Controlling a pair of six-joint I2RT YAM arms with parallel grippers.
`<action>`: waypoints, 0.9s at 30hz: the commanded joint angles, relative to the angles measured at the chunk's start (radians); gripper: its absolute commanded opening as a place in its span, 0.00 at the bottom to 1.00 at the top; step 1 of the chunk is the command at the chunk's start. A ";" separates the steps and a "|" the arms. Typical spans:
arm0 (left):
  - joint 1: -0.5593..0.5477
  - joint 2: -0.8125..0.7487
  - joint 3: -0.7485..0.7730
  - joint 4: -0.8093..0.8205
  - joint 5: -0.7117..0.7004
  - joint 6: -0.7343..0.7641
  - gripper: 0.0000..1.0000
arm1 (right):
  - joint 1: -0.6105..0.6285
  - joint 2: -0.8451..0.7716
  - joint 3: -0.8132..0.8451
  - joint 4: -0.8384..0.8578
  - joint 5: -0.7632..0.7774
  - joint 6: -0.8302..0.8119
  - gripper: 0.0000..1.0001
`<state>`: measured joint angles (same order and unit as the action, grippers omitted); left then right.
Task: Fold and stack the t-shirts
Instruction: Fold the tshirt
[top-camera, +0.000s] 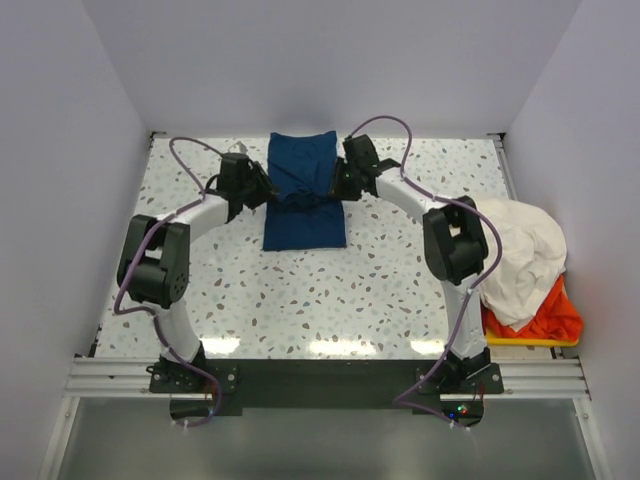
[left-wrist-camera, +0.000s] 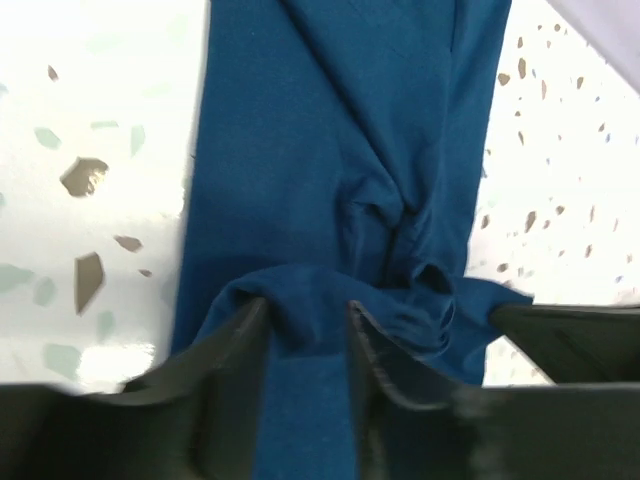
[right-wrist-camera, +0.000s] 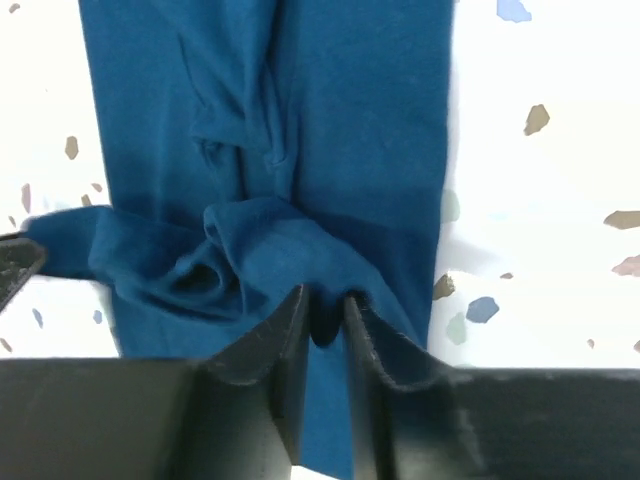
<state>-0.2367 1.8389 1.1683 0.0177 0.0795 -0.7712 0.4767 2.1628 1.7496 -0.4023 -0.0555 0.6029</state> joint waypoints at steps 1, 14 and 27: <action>0.031 -0.004 0.048 0.067 0.029 0.041 0.49 | -0.038 -0.011 0.056 0.003 -0.033 -0.031 0.44; -0.002 -0.161 -0.096 0.114 0.074 0.033 0.24 | -0.001 -0.242 -0.228 0.131 -0.076 -0.045 0.63; -0.102 -0.066 -0.366 0.292 0.088 -0.037 0.07 | 0.073 -0.210 -0.490 0.215 -0.087 -0.005 0.47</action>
<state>-0.3420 1.7741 0.8818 0.2142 0.1764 -0.7765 0.5682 1.9438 1.3102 -0.2234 -0.1520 0.5842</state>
